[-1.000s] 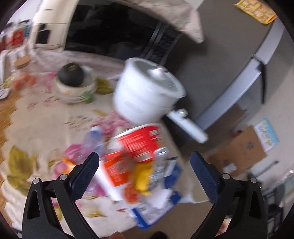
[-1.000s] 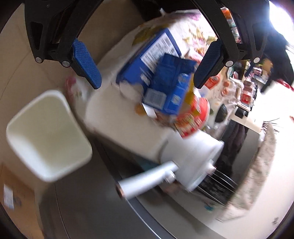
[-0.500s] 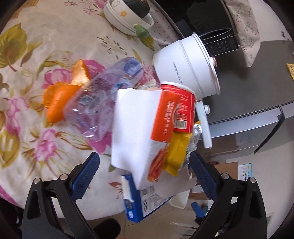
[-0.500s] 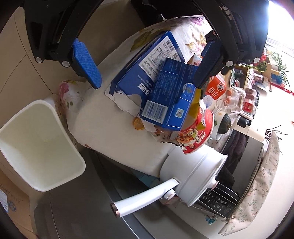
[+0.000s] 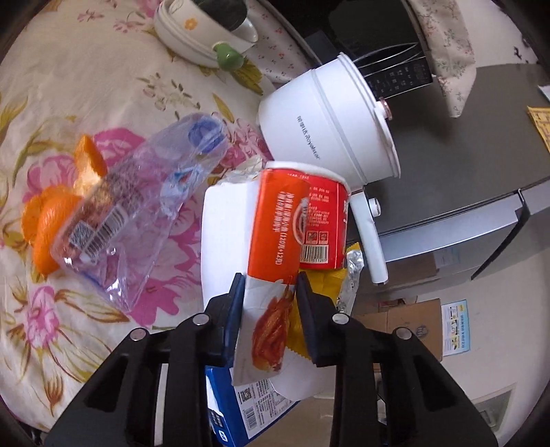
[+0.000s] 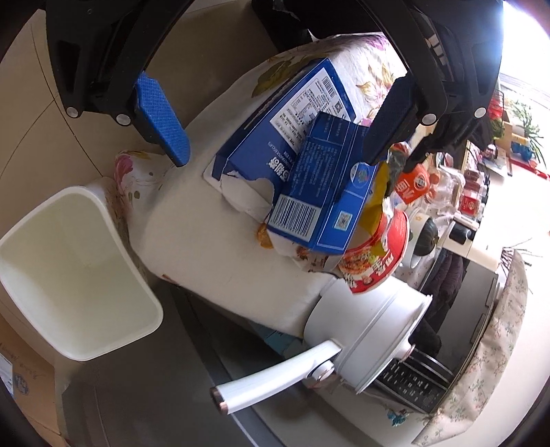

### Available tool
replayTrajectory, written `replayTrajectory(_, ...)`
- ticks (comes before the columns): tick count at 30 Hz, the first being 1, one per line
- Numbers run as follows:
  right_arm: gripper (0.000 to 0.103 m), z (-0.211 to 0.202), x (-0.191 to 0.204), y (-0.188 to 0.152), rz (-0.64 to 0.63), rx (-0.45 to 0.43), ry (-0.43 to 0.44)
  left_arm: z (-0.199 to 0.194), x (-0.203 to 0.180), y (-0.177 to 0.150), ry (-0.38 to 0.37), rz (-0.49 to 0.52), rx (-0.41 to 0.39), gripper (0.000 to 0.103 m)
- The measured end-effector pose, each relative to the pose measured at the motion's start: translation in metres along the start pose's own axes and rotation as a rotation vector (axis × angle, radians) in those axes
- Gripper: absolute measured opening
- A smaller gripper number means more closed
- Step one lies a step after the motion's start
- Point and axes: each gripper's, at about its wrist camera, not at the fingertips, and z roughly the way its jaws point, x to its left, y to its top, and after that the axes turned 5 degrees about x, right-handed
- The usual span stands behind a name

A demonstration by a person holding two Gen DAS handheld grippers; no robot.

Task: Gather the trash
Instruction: 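Grasp the orange-and-white snack bag with the left tool while the right tool grasps the blue carton, then lift the snack bag with the left tool while the right tool carries the blue carton toward the bin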

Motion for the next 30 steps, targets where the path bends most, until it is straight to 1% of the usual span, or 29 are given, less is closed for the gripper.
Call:
replayTrajectory(5,0.096,0.011,0.006,-0.001,-0.014,0.027,0.002,-0.014,-0.006,0.004,-0.012,0.065,-0.043,0.027)
replayTrajectory(9,0.096,0.022,0.009,0.002,0.013,0.052,0.032,-0.037,-0.020,0.005,-0.023,0.141,-0.107,0.027)
replayTrajectory(11,0.096,0.032,0.012,0.005,0.041,0.079,0.062,-0.052,-0.030,0.005,-0.030,0.188,-0.143,0.027)
replayTrajectory(14,0.096,0.046,0.015,0.008,0.086,0.099,0.082,-0.078,-0.045,0.006,-0.043,0.264,-0.184,0.027)
replayTrajectory(18,0.096,0.059,0.025,0.013,0.109,0.086,0.091,-0.111,-0.061,0.005,-0.035,0.378,-0.238,0.027)
replayTrajectory(22,0.096,0.073,0.034,0.015,0.115,0.076,0.081,-0.123,-0.062,0.000,-0.041,0.414,-0.255,0.027)
replayTrajectory(26,0.095,0.079,0.045,0.015,0.095,0.039,0.047,-0.115,-0.048,0.000,-0.021,0.404,-0.239,0.027)
replayTrajectory(27,0.089,0.080,0.048,0.015,0.080,0.030,0.029,-0.112,-0.043,0.001,-0.018,0.395,-0.231,0.027)
replayTrajectory(28,0.078,0.080,0.049,0.015,0.071,0.030,0.022,-0.108,-0.037,0.003,-0.010,0.383,-0.224,0.027)
replayTrajectory(29,0.076,0.082,0.052,0.015,0.054,0.030,0.021,-0.106,-0.033,0.003,-0.005,0.377,-0.221,0.027)
replayTrajectory(30,0.069,0.083,0.053,0.014,0.047,0.028,0.016,-0.104,-0.029,0.004,0.001,0.370,-0.216,0.027)
